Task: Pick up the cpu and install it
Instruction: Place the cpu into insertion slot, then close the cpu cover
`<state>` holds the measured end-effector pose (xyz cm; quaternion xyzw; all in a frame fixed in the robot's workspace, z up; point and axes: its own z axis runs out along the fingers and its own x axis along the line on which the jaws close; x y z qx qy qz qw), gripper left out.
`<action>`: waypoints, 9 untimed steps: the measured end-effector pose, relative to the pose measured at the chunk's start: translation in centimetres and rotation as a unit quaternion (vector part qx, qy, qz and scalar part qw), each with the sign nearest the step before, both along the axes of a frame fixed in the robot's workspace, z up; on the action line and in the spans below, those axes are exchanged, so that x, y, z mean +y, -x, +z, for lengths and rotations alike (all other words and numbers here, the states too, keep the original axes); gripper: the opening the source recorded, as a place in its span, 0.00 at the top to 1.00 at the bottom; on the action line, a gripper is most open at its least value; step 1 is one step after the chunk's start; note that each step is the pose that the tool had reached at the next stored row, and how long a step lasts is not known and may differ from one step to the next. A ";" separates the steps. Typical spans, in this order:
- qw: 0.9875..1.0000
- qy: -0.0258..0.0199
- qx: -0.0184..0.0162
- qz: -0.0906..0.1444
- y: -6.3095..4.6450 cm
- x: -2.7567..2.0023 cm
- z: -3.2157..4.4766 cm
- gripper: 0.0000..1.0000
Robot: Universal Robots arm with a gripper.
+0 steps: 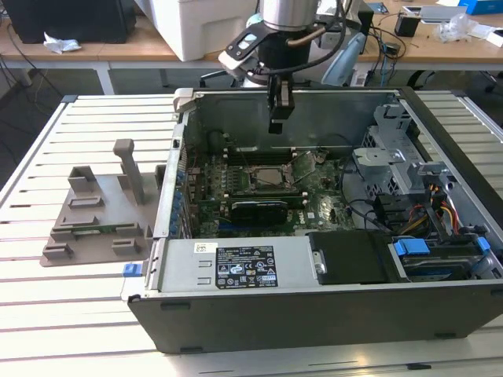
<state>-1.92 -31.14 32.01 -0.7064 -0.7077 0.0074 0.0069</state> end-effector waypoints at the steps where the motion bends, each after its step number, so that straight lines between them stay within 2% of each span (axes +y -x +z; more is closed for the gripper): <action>1: 1.000 0.000 0.000 0.000 0.0 0.00 0.46 0.89; 3: 1.000 0.000 0.000 0.000 0.0 0.00 0.91 0.89; 7: 1.000 0.000 0.000 0.000 0.0 0.00 0.94 0.89; 8: 1.000 0.000 0.005 0.001 -1.6 0.00 0.66 0.89; 9: 1.000 0.000 0.008 0.001 -2.7 0.00 0.29 0.89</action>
